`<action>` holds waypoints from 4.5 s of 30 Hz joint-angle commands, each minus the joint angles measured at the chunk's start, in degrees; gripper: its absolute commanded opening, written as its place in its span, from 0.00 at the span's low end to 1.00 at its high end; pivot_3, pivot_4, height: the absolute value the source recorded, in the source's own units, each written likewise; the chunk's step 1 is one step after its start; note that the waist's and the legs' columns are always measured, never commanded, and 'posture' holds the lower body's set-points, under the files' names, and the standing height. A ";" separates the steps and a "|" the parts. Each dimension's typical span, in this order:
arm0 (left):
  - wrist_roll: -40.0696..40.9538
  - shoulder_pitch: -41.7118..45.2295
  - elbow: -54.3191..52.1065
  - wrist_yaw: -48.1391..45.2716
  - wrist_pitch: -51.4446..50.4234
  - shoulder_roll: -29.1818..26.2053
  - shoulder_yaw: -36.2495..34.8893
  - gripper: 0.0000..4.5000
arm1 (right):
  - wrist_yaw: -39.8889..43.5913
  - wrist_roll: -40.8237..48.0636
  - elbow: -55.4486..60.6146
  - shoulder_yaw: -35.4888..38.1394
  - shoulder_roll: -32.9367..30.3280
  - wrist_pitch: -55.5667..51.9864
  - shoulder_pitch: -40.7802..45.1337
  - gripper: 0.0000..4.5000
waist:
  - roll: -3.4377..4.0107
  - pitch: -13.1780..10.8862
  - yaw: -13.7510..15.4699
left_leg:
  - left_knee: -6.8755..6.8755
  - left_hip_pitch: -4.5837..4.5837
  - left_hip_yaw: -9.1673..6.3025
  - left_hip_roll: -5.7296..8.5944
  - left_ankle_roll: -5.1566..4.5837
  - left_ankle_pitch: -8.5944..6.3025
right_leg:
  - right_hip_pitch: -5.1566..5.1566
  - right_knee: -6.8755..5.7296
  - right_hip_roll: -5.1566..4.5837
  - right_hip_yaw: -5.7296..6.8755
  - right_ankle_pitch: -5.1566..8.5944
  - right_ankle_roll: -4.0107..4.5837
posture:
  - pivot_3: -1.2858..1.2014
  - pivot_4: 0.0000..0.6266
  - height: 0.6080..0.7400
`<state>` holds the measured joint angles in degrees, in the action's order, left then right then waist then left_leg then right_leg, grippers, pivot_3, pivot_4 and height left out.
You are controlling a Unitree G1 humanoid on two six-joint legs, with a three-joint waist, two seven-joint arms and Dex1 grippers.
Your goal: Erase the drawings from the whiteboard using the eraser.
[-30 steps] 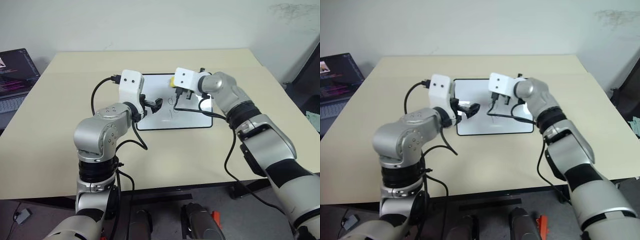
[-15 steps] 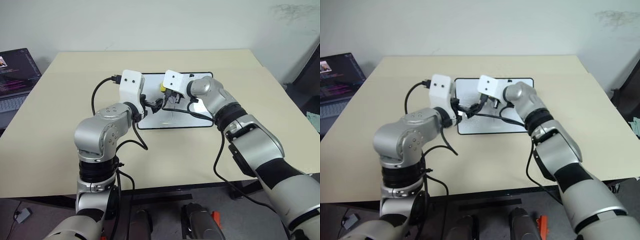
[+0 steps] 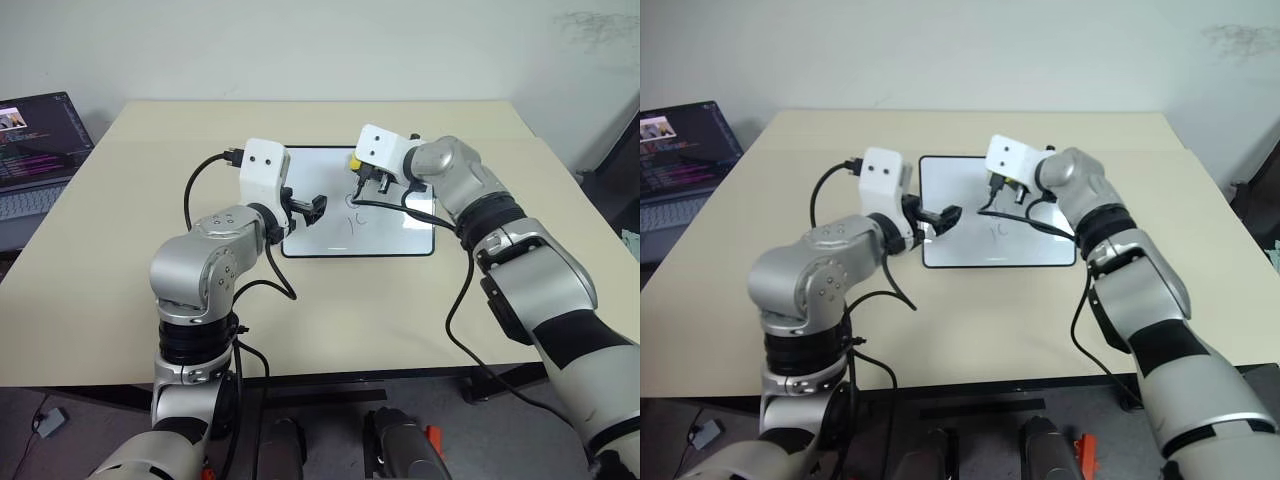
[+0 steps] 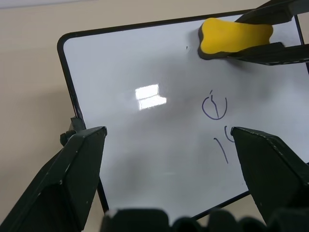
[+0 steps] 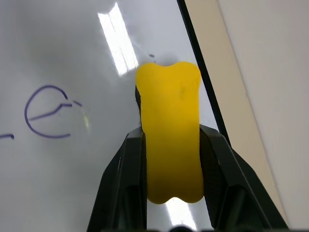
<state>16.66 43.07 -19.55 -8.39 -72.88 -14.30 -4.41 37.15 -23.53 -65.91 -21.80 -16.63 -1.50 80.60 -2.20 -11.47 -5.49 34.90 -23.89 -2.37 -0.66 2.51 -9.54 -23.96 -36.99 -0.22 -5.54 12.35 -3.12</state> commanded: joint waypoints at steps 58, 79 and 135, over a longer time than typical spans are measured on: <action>0.32 0.87 -0.51 -0.53 2.43 0.07 0.25 1.00 | -7.26 -1.97 -5.22 -0.13 1.15 -0.70 1.91 0.24 | -0.01 0.00 -0.89 | -0.01 -0.01 -0.01 -0.01 -0.01 0.01 | -0.04 -0.02 0.02 0.00 -0.06 -0.06 | 0.52 0.24 1.00; 0.83 -1.21 -1.67 -3.04 0.78 -3.33 0.64 1.00 | 7.98 15.71 21.15 15.13 -6.44 -3.86 -5.89 0.24 | 0.05 -0.04 -0.75 | -0.13 -0.21 -0.01 -0.02 0.01 -0.01 | -0.23 0.01 0.02 0.02 -0.12 -0.28 | 0.52 0.24 1.00; 6.02 -5.33 0.33 -9.46 7.02 -13.45 -0.01 1.00 | 2.09 41.30 55.89 33.27 -17.36 -16.28 -36.70 0.24 | 0.02 -0.04 0.59 | -0.01 -0.18 0.12 -0.03 0.08 -0.07 | -0.16 0.06 -0.01 -0.07 0.04 -0.13 | 0.52 0.24 1.00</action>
<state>23.53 35.73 -18.79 -18.68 -68.01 -27.81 -2.81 39.55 16.99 -11.50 10.68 -33.63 -18.44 42.09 -2.17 -11.50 -4.90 34.90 -24.07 -2.24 -0.68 2.59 -9.60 -24.11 -36.93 -0.23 -5.61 12.39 -3.25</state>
